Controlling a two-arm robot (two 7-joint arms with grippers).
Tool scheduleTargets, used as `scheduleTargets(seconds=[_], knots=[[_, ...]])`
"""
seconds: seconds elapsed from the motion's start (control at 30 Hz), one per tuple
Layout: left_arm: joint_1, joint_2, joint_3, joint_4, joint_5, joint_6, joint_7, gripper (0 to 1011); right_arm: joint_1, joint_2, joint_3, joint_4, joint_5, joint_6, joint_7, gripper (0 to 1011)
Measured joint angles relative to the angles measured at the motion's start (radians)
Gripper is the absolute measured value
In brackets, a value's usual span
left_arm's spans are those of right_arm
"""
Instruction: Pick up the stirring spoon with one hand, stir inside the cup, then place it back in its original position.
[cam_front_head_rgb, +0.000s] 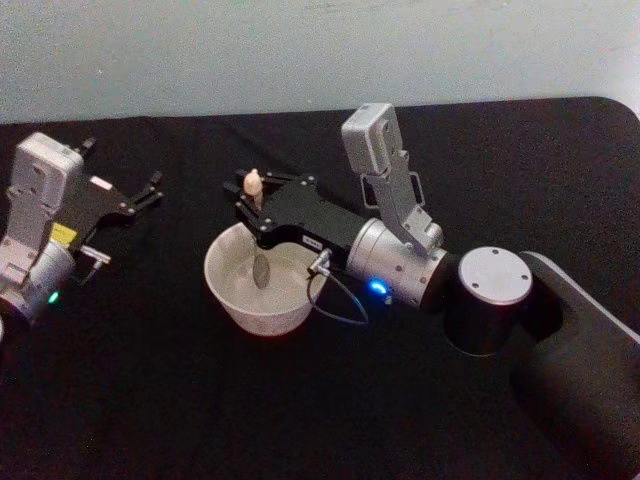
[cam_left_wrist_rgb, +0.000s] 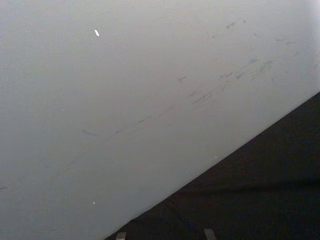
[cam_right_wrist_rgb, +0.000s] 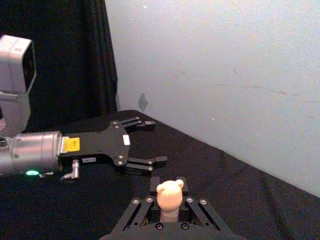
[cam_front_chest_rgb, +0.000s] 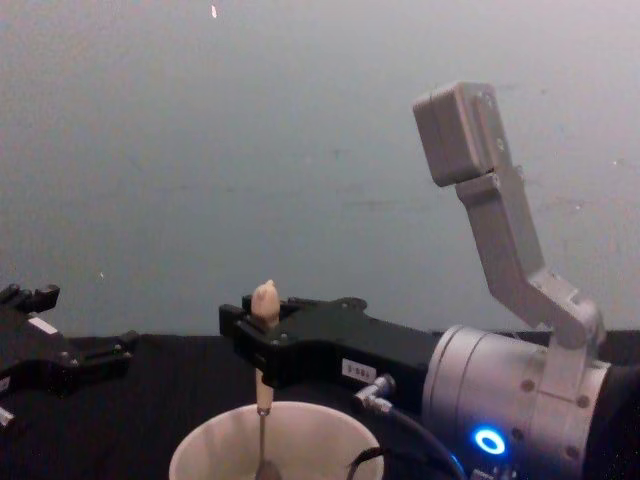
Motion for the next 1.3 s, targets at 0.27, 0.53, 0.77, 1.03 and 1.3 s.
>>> scheduleTargets(seconds=[0.27, 0.53, 0.77, 1.03, 1.3], knots=[[0.000, 0.000, 0.000, 0.000, 0.000, 0.000, 0.000, 1001, 0.000, -0.001, 0.015, 0.009, -0.011, 0.002, -0.008, 188], [0.000, 0.000, 0.000, 0.000, 0.000, 0.000, 0.000, 1001, -0.021, 0.015, 0.034, -0.019, -0.005, 0.017, -0.008, 188], [0.000, 0.000, 0.000, 0.000, 0.000, 0.000, 0.000, 1001, -0.050, 0.039, 0.047, -0.064, 0.012, 0.030, -0.001, 188], [0.000, 0.000, 0.000, 0.000, 0.000, 0.000, 0.000, 1001, -0.094, 0.074, 0.050, -0.133, 0.036, 0.044, 0.015, 188], [0.000, 0.000, 0.000, 0.000, 0.000, 0.000, 0.000, 1001, -0.120, 0.094, 0.034, -0.174, 0.044, 0.046, 0.024, 188]])
